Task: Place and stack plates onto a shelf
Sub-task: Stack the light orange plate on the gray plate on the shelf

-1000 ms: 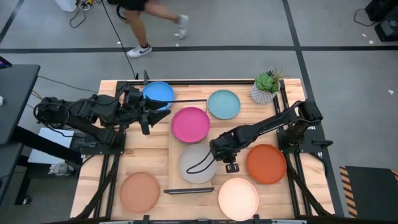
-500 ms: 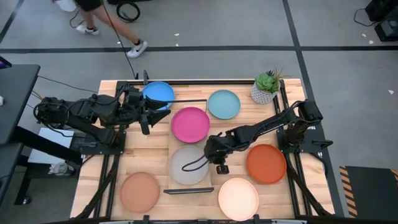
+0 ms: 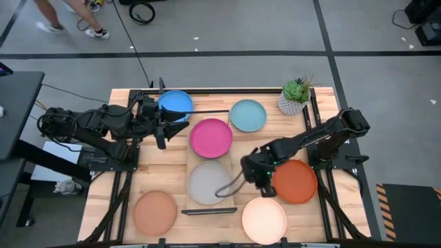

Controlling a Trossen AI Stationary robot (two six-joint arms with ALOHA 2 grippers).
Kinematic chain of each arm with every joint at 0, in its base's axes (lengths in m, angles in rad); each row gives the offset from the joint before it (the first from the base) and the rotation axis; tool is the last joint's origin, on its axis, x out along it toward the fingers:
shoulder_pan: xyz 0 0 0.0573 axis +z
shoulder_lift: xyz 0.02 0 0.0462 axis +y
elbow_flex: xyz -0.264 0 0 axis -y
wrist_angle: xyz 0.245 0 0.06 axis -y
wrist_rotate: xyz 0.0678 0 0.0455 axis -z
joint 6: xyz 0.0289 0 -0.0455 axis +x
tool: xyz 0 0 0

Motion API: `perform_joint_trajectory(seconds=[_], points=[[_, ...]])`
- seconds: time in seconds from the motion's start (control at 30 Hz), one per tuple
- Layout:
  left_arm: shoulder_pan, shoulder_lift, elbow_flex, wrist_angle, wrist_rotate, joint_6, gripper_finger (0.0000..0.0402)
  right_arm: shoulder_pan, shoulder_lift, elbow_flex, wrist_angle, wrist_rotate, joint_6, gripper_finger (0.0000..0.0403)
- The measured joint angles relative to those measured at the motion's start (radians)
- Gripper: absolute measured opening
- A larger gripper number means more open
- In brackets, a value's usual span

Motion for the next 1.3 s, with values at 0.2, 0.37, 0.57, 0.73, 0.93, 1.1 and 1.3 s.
perform_joint_trajectory(seconds=[0.2, 0.37, 0.57, 0.73, 0.93, 1.1, 1.3], points=[[0.0, 0.0, 0.0, -0.008, 0.015, 0.0, 0.0247, 0.109, -0.02, -0.088, 0.06, 0.054, 0.046, 0.0073], [0.0, 0.0, 0.0, -0.008, 0.027, -0.004, 0.0247, 0.173, -0.021, -0.144, 0.165, 0.058, 0.129, 0.0093], [0.0, 0.0, 0.0, -0.01, 0.027, -0.008, 0.0247, 0.214, -0.021, -0.194, 0.179, 0.185, 0.196, 0.0152], [0.0, 0.0, 0.0, -0.01, 0.027, -0.008, 0.0247, 0.228, -0.021, -0.242, 0.249, 0.241, 0.224, 0.019], [0.0, 0.0, 0.0, -0.01, 0.027, -0.022, 0.0247, 0.256, -0.021, -0.29, 0.354, 0.257, 0.256, 0.019], [0.0, 0.0, 0.0, -0.016, 0.027, -0.021, 0.0247, 0.285, -0.021, -0.319, 0.355, 0.306, 0.256, 0.0175], [0.0, 0.0, 0.0, -0.052, 0.027, -0.026, 0.0247, 0.29, -0.021, -0.328, 0.362, 0.316, 0.256, 0.0134]])
